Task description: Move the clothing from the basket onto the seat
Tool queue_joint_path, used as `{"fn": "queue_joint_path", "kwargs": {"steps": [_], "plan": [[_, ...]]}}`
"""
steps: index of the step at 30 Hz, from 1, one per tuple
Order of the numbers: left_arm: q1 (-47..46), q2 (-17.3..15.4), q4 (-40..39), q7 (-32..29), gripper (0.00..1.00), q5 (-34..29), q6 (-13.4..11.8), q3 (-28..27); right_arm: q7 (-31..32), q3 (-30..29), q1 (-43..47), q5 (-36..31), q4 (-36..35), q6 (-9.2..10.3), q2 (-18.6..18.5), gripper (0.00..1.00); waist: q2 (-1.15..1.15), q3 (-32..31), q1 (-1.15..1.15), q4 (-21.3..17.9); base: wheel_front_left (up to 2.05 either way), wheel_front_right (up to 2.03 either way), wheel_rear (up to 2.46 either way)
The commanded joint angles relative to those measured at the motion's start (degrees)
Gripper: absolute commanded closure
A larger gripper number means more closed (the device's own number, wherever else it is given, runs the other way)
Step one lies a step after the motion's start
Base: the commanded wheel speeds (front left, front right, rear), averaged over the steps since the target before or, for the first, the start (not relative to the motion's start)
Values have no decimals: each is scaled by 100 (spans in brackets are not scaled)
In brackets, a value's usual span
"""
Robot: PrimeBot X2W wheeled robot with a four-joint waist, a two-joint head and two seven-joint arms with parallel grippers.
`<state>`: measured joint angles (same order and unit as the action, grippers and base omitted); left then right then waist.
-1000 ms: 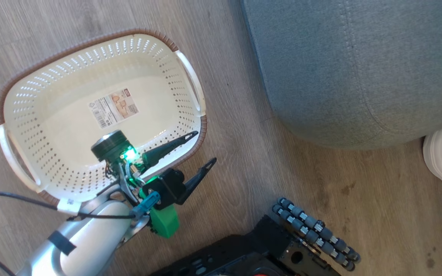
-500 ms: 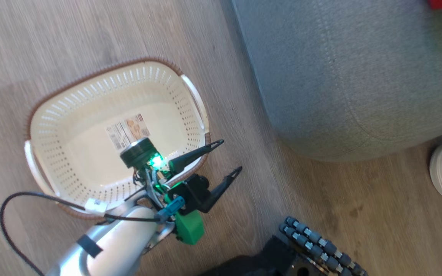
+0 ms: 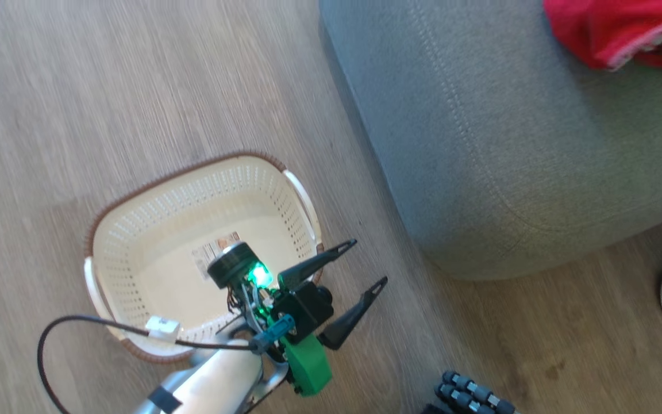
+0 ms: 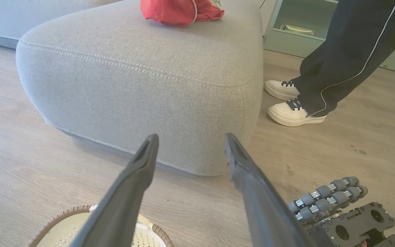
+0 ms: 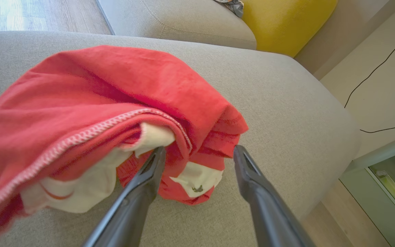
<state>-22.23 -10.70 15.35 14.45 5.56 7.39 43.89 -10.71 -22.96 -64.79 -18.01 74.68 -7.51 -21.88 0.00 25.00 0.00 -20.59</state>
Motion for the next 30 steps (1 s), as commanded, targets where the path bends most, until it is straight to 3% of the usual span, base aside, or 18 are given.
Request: {"fn": "queue_joint_path", "kwargs": {"steps": [1,11,15,22,30], "plan": [[110,92,-140,55,0,4,-7,-208,-92,140,101,96,-116,2,-190,0,0,-306,0,-9,0,0,0],[369,336,-160,55,0,-22,-4,-553,-357,620,311,590,-121,2,-224,0,0,-910,0,72,0,0,0],[493,436,-185,55,0,-30,-21,-780,-421,987,403,944,-466,2,-235,0,0,-1167,0,164,0,0,0],[716,526,-292,55,0,-61,-73,-1228,-427,1809,1290,2052,-2370,2,-214,0,0,-1541,0,383,0,0,0],[990,675,-502,55,0,76,-223,-1944,-428,2186,2727,3157,-4348,2,-143,0,0,-1838,0,809,0,0,0]]}}
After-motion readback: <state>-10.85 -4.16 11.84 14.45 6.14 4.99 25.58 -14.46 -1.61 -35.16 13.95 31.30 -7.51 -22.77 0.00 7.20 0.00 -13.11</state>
